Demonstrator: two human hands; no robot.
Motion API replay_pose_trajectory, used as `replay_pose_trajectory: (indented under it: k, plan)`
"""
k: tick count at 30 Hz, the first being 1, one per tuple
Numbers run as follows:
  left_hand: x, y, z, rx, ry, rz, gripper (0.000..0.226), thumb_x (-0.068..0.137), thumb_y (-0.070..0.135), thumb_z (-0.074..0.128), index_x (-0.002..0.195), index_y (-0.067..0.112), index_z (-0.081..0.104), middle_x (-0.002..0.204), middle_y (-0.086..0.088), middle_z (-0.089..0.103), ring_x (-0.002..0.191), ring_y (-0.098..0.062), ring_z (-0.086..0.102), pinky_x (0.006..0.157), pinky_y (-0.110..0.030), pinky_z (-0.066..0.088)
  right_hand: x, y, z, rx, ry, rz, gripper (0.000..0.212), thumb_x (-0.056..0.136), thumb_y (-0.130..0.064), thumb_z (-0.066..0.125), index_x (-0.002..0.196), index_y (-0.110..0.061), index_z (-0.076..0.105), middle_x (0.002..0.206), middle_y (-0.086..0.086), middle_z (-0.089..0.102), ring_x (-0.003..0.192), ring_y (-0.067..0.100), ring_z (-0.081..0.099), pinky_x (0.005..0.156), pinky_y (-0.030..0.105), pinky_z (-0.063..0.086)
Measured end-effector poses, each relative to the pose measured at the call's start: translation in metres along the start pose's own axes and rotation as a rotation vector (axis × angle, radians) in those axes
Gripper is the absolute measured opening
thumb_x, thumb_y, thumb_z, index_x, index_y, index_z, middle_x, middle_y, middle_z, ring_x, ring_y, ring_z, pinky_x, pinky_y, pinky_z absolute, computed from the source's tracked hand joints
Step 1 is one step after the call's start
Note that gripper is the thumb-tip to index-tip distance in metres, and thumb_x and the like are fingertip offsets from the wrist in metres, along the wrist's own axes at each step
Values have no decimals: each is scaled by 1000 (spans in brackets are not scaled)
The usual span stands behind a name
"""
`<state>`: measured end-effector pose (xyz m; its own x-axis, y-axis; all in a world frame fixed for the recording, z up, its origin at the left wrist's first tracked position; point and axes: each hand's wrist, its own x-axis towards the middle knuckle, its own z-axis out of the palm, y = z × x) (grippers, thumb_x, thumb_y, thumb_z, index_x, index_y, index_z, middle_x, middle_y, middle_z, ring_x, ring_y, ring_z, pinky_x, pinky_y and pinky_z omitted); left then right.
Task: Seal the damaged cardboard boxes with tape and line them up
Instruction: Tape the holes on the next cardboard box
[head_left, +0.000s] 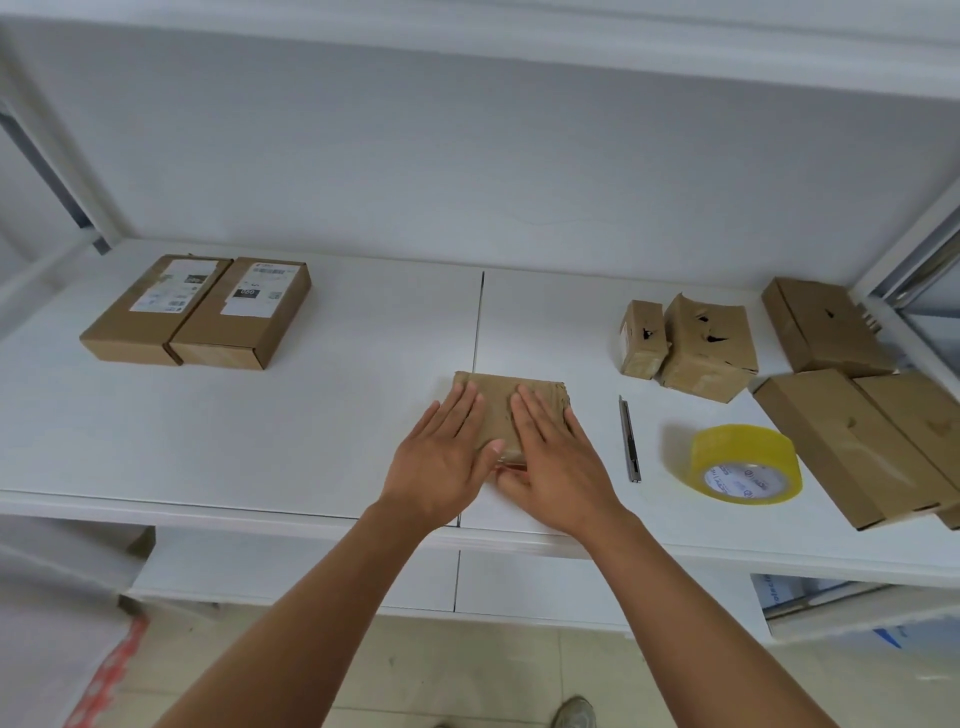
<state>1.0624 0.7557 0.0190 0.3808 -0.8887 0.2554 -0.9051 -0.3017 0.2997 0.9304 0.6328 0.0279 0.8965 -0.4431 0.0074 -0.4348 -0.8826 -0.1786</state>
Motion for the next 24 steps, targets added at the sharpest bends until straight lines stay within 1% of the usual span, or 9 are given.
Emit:
replay_pose_trajectory:
  k: [3,5,7,9,12,17,19,22,24]
  plan:
    - [-1,1,3,-40,-4,-63,68,100,53,25,150,8,37,163,-5,18,152,-12,8,114,-32,36,1,-1,2,-12,-4,7,91,86,-66,18,158,-12,6,166,0,-5,151,10,-8,121,33,-8]
    - [-2,3,4,-39,3,-84,66,102,52,28,152,10,33,165,-4,11,152,-13,3,109,-30,38,0,-3,3,-17,11,24,93,84,-67,11,157,-11,7,165,1,-4,152,12,-9,122,33,-8]
    - [-2,4,5,-50,15,-86,68,100,54,24,154,13,29,165,-3,13,152,-12,5,109,-30,39,0,-3,2,-29,22,19,94,83,-67,7,158,-11,8,166,2,-3,152,14,-8,123,34,-7]
    - [-3,4,5,-58,7,-81,70,99,57,19,155,16,28,164,-3,16,152,-12,6,112,-33,39,0,-2,1,-13,6,-12,88,85,-66,13,158,-16,9,166,-2,1,152,15,-7,123,36,-6]
    - [-3,3,8,-69,42,-64,69,101,55,19,150,11,39,162,-8,22,152,-18,9,118,-42,31,0,0,-1,9,-9,-40,82,88,-64,18,158,-22,12,165,-9,5,152,17,-6,123,37,-4]
    - [-4,3,8,-104,50,-61,74,97,57,19,150,9,38,161,-5,26,151,-15,15,118,-41,32,0,0,-1,39,2,-11,79,94,-58,31,158,-17,9,166,-6,2,152,14,-6,123,35,-4]
    - [-3,4,4,-105,6,-78,77,95,58,17,151,10,37,162,-5,23,151,-15,13,120,-42,26,-1,2,-7,117,10,-26,78,97,-54,39,158,-15,11,166,-5,4,152,13,-3,122,34,-2]
    - [3,16,-5,-83,-12,-107,65,99,45,35,153,8,32,164,-9,16,153,-23,7,124,-43,8,-14,28,-29,247,103,17,78,95,-55,35,157,-14,14,165,0,11,152,17,4,122,38,5]
    - [8,37,-13,-105,148,-77,57,99,30,42,148,1,39,159,-19,27,150,-34,17,123,-46,15,-32,66,-45,222,295,137,71,94,-49,37,150,-6,33,157,13,34,146,29,28,117,44,24]
